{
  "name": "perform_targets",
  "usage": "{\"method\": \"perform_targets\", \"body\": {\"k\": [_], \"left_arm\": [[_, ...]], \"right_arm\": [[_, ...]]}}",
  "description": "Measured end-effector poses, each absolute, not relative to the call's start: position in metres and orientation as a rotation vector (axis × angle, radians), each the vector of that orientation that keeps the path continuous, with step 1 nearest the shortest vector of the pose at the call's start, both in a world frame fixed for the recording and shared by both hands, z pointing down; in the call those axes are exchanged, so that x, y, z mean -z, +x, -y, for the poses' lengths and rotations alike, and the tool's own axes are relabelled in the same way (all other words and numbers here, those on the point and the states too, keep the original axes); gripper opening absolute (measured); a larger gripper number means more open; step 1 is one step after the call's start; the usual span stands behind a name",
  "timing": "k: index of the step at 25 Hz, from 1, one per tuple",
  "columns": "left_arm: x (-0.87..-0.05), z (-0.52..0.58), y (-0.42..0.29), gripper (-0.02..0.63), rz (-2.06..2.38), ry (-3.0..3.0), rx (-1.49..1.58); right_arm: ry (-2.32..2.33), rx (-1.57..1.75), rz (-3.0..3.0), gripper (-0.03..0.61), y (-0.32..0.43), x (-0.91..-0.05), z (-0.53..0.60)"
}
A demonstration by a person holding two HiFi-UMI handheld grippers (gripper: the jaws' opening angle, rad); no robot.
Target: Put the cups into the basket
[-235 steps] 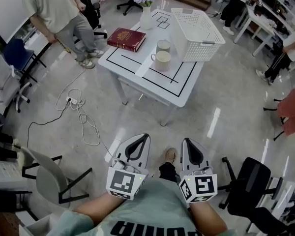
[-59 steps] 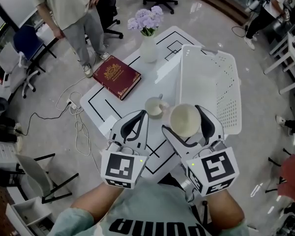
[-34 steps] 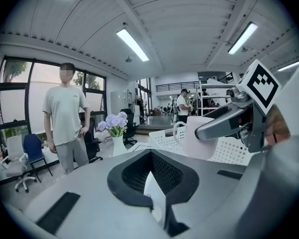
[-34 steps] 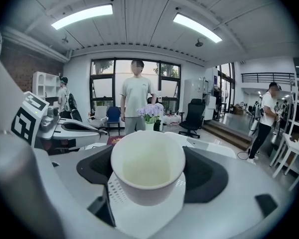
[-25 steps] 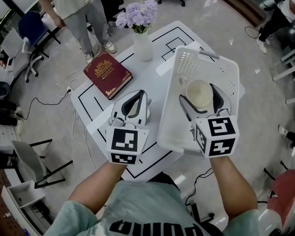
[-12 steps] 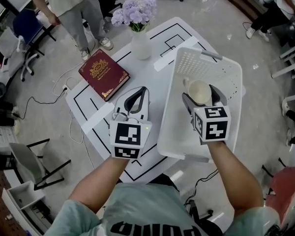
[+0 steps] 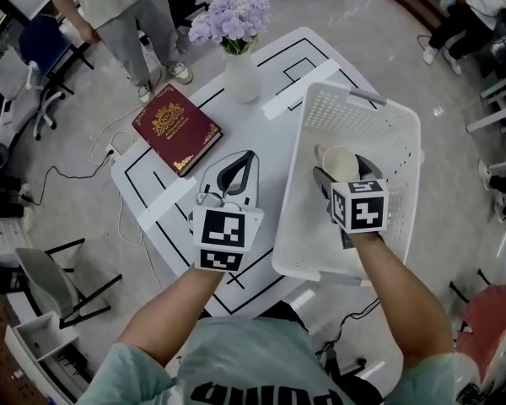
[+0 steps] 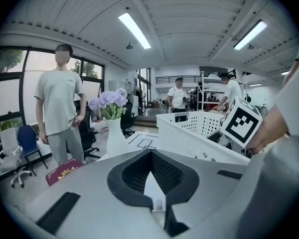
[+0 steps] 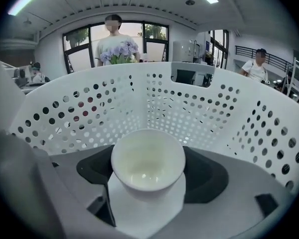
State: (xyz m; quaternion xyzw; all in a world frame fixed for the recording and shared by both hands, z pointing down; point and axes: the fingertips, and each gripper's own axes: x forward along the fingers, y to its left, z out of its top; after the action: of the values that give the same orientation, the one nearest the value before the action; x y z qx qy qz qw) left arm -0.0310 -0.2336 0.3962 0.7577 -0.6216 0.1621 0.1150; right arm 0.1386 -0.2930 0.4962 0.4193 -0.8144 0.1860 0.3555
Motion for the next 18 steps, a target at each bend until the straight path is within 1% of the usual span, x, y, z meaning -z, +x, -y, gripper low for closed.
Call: {"method": "perform_targets", "body": {"k": [9,18], "left_arm": [[-0.401,0.236,-0.026,0.005,1.797,2.229,-0.478],[-0.406,0.237,-0.025,0.005,1.776,2.231,-0.481]], "right_arm": [[1.072,-0.572,2.041,0.396,0.146,-0.522,0.294],[1.054,-0.581,2.019,0.396,0.149,-0.527,0.294]]}}
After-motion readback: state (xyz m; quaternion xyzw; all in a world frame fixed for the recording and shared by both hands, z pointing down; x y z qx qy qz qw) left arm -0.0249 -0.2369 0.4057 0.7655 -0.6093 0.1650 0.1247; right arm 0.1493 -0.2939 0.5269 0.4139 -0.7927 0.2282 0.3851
